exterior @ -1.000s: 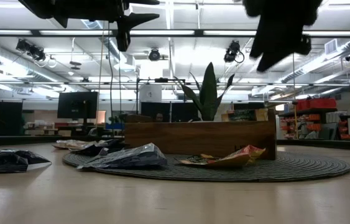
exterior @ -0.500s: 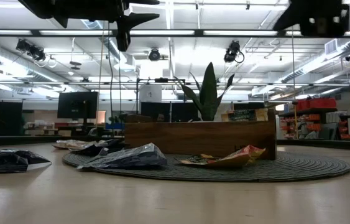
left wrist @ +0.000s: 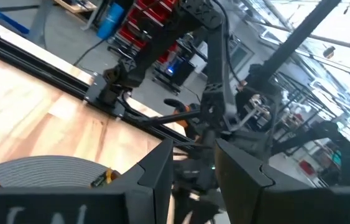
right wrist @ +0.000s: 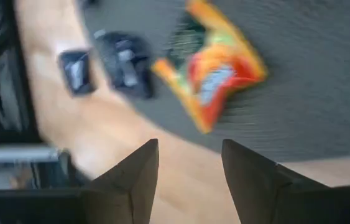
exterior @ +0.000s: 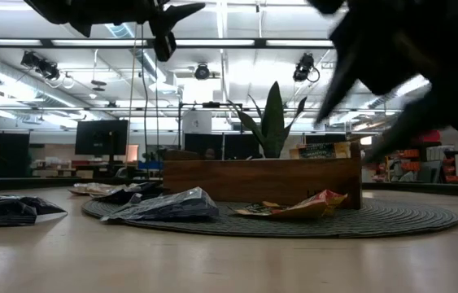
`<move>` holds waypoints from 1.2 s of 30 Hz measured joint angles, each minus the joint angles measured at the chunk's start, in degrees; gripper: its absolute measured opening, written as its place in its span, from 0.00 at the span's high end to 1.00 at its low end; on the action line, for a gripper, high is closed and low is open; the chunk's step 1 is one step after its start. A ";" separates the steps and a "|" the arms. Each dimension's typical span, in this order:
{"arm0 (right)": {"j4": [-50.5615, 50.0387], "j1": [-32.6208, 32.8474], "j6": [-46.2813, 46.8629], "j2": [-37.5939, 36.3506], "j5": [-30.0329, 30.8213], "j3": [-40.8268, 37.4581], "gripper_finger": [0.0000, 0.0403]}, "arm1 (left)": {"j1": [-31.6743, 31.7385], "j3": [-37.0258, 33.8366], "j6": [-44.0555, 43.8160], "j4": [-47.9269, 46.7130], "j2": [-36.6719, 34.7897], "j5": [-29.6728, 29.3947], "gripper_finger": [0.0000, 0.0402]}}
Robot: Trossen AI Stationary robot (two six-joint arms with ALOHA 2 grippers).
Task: Pick & Place Tea
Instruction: Put the yellow tea bag into the right section of the wooden organizer
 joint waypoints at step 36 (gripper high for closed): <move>-4.49 -5.62 3.11 3.23 -0.33 0.04 0.55 | 0.09 0.00 1.49 -0.07 0.02 1.71 0.70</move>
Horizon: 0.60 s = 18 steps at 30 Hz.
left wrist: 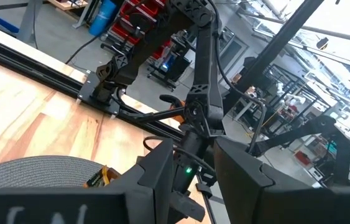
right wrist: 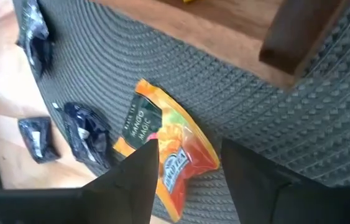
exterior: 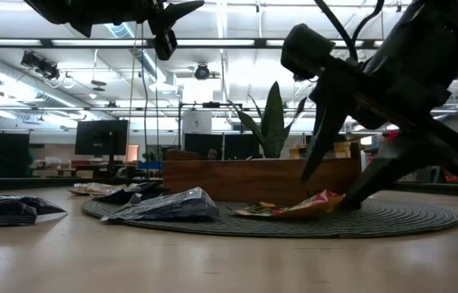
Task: Pick & Place Tea
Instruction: Put the yellow tea bag into the right section of the wooden organizer
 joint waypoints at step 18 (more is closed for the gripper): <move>0.90 0.06 -4.48 0.12 -5.52 0.03 0.93 | 0.00 0.00 0.04 -0.39 0.04 -0.02 0.70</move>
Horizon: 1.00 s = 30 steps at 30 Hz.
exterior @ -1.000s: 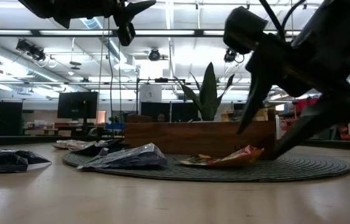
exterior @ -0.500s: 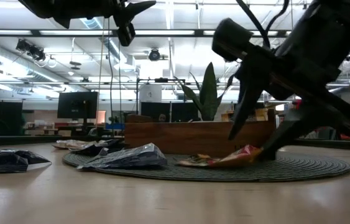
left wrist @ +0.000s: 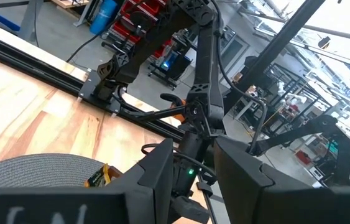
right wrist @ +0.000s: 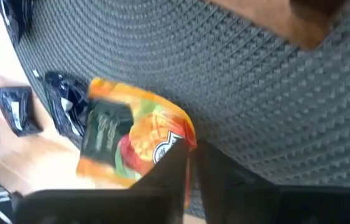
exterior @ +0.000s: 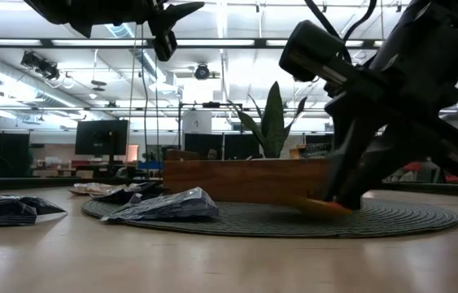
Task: Pick & Place Tea
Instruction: Put the yellow tea bag into the right section of the wooden organizer
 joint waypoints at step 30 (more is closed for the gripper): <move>-34.59 1.10 -0.90 -0.45 22.60 26.99 1.00 | -0.07 0.02 -18.35 0.07 0.00 2.77 0.70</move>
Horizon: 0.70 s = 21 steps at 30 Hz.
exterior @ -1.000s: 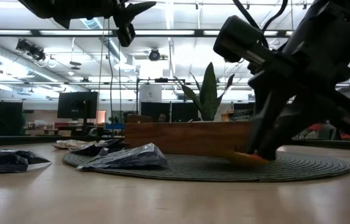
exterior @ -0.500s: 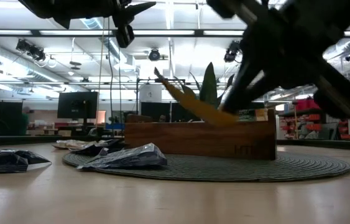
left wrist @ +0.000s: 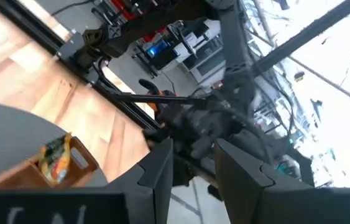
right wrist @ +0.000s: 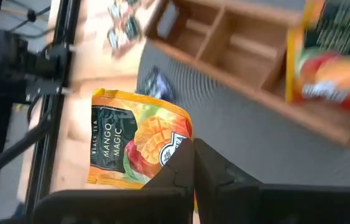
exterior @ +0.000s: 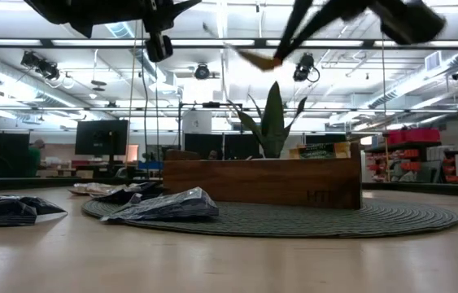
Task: Pick & Place Tea
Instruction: Put the yellow tea bag into the right section of the wooden organizer
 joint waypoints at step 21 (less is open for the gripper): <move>-28.55 -9.73 -6.69 0.01 10.71 20.10 1.00 | -0.35 0.02 0.28 -0.48 0.02 -1.48 0.56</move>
